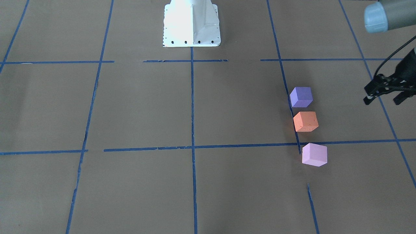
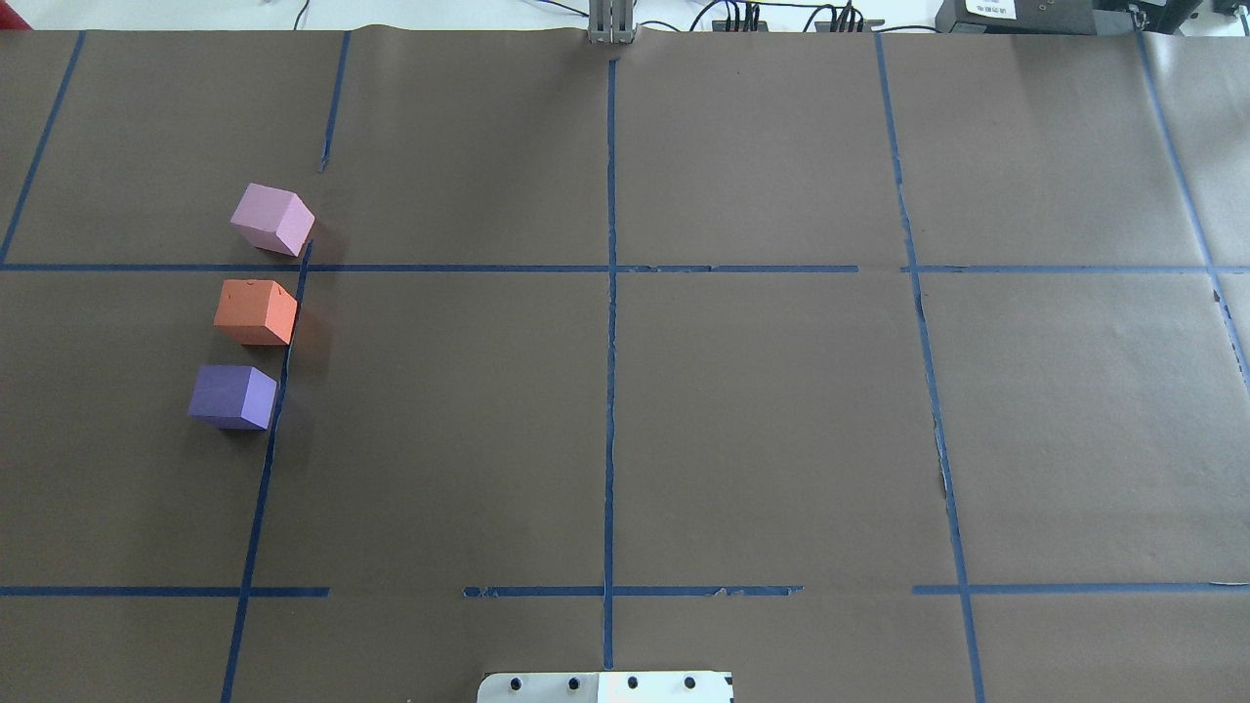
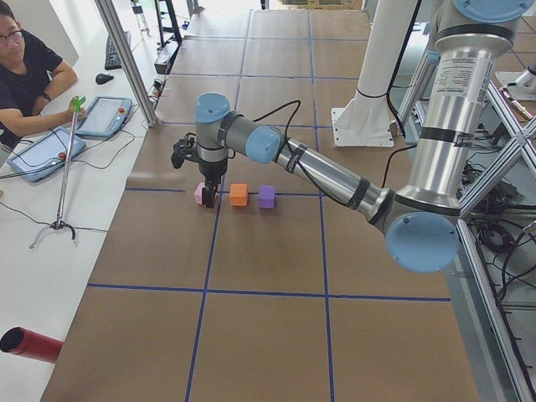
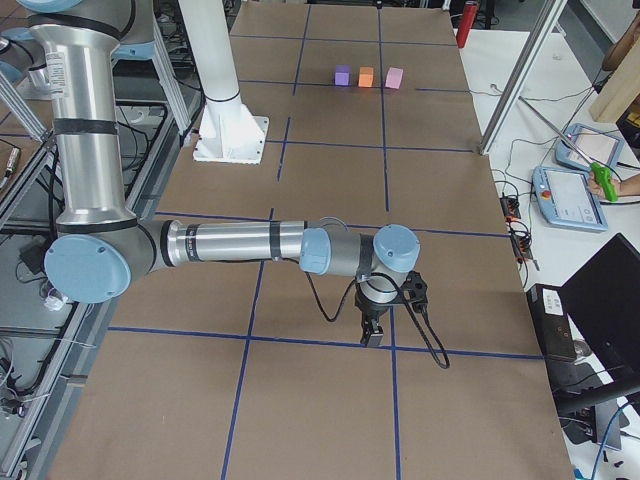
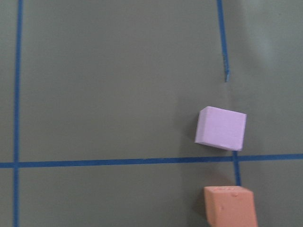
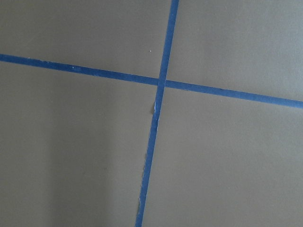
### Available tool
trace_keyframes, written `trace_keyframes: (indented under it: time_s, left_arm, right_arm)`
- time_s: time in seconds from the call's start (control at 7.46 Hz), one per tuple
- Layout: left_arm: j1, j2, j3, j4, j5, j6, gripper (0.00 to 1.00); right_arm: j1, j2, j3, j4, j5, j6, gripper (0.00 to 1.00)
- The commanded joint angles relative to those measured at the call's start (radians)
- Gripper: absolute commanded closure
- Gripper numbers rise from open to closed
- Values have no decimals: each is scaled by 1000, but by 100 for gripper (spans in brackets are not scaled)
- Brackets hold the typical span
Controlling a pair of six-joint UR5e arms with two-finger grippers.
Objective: Arrange blocks in a line
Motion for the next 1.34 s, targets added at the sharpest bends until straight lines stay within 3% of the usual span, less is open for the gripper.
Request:
trace_keyframes:
  time_s: [0.0, 0.4, 1.21]
  left_arm:
    - [-169, 71, 153, 7, -4, 323, 0]
    - [-179, 74, 324, -122, -25, 360, 0]
    - [-190, 89, 320, -130, -83, 360, 0]
  right_arm:
    - [0, 0, 0, 0, 0, 0, 0]
    - [0, 0, 1, 0, 0, 0, 0]
    - [0, 0, 0, 0, 0, 0, 0]
